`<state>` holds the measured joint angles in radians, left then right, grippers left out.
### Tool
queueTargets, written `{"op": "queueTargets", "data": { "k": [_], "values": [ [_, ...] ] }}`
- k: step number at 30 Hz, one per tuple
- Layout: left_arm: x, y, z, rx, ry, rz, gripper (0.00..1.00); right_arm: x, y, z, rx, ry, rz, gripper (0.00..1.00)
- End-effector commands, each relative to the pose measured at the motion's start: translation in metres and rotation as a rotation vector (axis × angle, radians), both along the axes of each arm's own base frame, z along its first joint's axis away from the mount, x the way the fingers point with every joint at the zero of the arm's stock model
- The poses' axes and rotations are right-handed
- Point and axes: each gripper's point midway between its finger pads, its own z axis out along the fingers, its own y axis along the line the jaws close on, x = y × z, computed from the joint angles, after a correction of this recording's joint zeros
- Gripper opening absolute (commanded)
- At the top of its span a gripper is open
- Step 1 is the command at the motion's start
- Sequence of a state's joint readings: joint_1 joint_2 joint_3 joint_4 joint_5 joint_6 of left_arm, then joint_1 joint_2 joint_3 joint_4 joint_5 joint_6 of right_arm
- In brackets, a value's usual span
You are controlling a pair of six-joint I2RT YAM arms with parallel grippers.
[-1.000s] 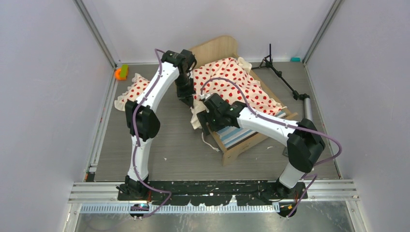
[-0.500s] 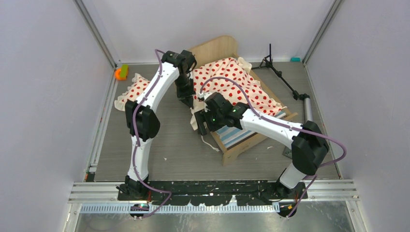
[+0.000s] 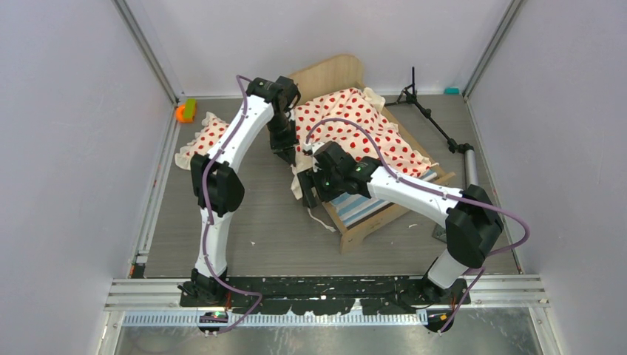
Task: Set up the pet bed
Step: Cross the ropes on the bed frame.
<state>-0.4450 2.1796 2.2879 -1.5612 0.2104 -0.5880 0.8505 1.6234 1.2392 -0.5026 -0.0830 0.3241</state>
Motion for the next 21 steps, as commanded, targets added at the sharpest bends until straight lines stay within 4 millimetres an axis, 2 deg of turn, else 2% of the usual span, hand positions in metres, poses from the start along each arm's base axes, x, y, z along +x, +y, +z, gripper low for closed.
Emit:
{"op": "queueTargets", "data": {
  "k": [1,9,16,21],
  "values": [
    [-0.008,0.004,0.022,-0.022,-0.035,-0.018,0.0,-0.006,0.008,0.003,0.039,0.029,0.032,0.79],
    [-0.007,0.003,0.021,-0.025,-0.035,-0.018,0.0,-0.014,0.012,0.0,0.051,0.069,0.06,0.75],
    [-0.006,0.003,0.021,-0.025,-0.036,-0.021,0.0,-0.024,0.011,-0.017,0.023,0.144,0.077,0.73],
    [-0.006,0.002,0.02,-0.026,-0.034,-0.023,0.0,-0.032,0.004,-0.034,-0.037,0.211,0.08,0.76]
  ]
}}
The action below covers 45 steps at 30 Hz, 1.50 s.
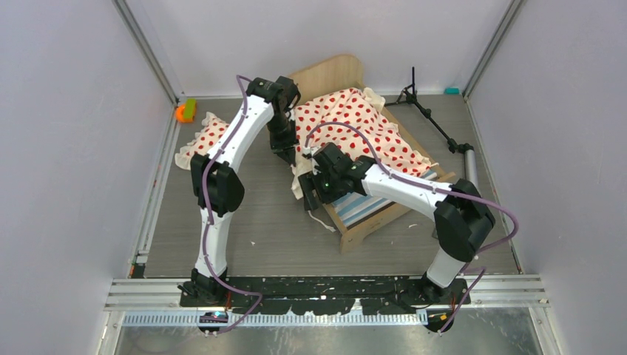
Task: Set up the pet bed
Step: Cross the ropes on the bed frame.
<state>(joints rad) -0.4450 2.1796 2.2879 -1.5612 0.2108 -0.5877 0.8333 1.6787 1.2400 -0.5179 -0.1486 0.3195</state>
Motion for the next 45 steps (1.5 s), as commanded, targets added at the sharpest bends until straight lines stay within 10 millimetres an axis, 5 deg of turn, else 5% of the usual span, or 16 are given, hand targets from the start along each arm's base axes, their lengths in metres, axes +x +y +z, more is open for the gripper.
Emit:
{"op": "queueTargets", "data": {
  "k": [1,18,28,38,45],
  "values": [
    [-0.006,0.002,0.02,-0.025,-0.034,-0.021,0.0,-0.028,0.004,-0.016,-0.03,0.143,0.057,0.76],
    [-0.005,0.002,0.02,-0.025,-0.036,-0.03,0.0,-0.019,-0.052,-0.055,-0.342,0.1,0.011,0.8],
    [-0.003,0.001,0.019,-0.027,-0.038,-0.03,0.0,-0.033,-0.05,-0.07,-0.392,0.014,0.043,0.8],
    [-0.003,0.001,0.019,-0.03,-0.039,-0.03,0.0,-0.059,-0.06,-0.111,-0.476,0.082,0.08,0.8],
    [-0.004,0.001,0.02,-0.036,-0.047,-0.03,0.0,-0.038,-0.052,-0.084,-0.439,-0.022,0.045,0.8]
  ]
}}
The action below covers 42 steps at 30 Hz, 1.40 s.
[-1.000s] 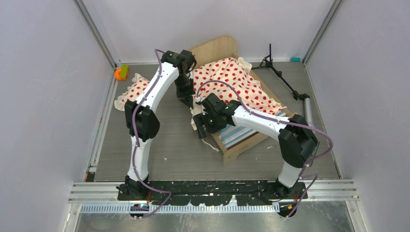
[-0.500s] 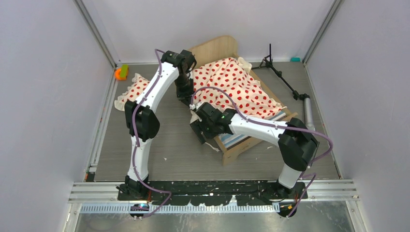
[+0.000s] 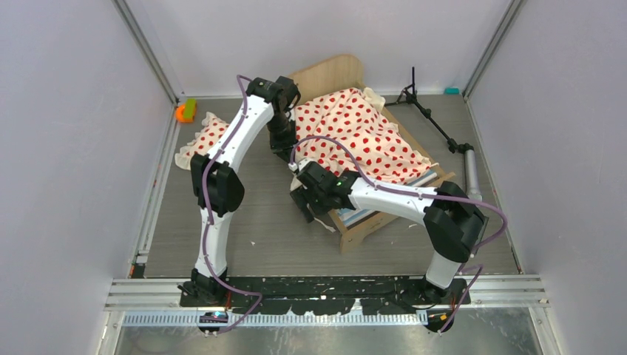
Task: Set up the pet bed
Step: Cross the ropes on the bed frame.
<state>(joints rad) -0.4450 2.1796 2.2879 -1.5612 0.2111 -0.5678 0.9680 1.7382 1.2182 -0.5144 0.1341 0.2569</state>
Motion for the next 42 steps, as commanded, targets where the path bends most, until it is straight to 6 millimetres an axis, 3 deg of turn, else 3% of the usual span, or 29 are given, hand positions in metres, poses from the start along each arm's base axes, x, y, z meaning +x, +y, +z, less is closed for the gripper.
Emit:
{"op": "queueTargets", "data": {
  "k": [1,7,10,30,33,42],
  "values": [
    [-0.004,0.0,0.022,-0.037,-0.045,-0.013,0.0,-0.027,-0.043,-0.043,-0.191,0.122,-0.022,0.81],
    [-0.003,0.0,0.025,-0.042,-0.056,-0.014,0.0,0.0,-0.014,0.014,-0.045,0.052,-0.012,0.81],
    [-0.004,0.001,0.026,-0.041,-0.058,-0.019,0.0,0.008,-0.005,0.032,0.019,0.052,-0.012,0.81],
    [-0.005,-0.002,0.025,-0.054,-0.051,-0.012,0.0,0.022,0.019,0.107,0.283,0.013,0.033,0.79],
    [-0.005,-0.002,0.026,-0.056,-0.053,-0.01,0.0,0.026,0.017,0.108,0.285,0.01,0.014,0.79],
    [-0.005,-0.003,0.025,-0.058,-0.05,-0.011,0.0,0.036,-0.018,0.086,0.18,0.028,-0.102,0.79]
  ]
}}
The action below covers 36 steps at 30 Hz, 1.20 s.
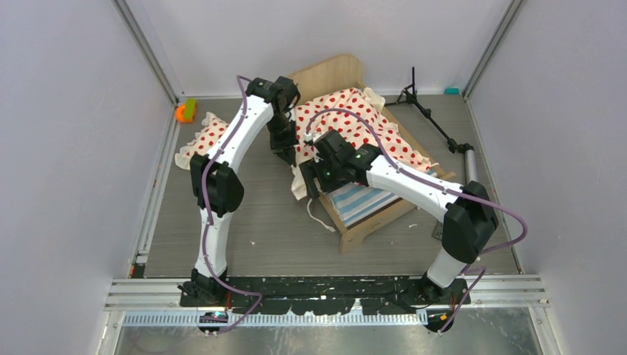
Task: Set up the pet bed
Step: Cross the ropes on the bed frame.
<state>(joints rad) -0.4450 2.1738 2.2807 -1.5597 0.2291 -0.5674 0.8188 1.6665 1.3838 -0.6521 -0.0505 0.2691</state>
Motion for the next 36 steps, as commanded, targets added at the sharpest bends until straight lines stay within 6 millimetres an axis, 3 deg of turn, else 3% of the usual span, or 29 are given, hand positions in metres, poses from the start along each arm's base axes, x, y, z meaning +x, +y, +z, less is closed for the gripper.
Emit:
{"op": "queueTargets", "data": {
  "k": [1,28,36],
  "values": [
    [-0.002,-0.001,0.024,-0.044,-0.059,-0.007,0.0,0.005,-0.011,0.013,-0.001,-0.028,-0.047,0.79],
    [-0.003,-0.001,0.021,-0.043,-0.049,-0.011,0.0,-0.025,-0.001,-0.023,0.049,0.14,-0.014,0.78],
    [-0.002,-0.002,0.02,-0.045,-0.048,-0.008,0.0,-0.032,0.013,-0.015,0.108,0.146,0.032,0.76]
  ]
}}
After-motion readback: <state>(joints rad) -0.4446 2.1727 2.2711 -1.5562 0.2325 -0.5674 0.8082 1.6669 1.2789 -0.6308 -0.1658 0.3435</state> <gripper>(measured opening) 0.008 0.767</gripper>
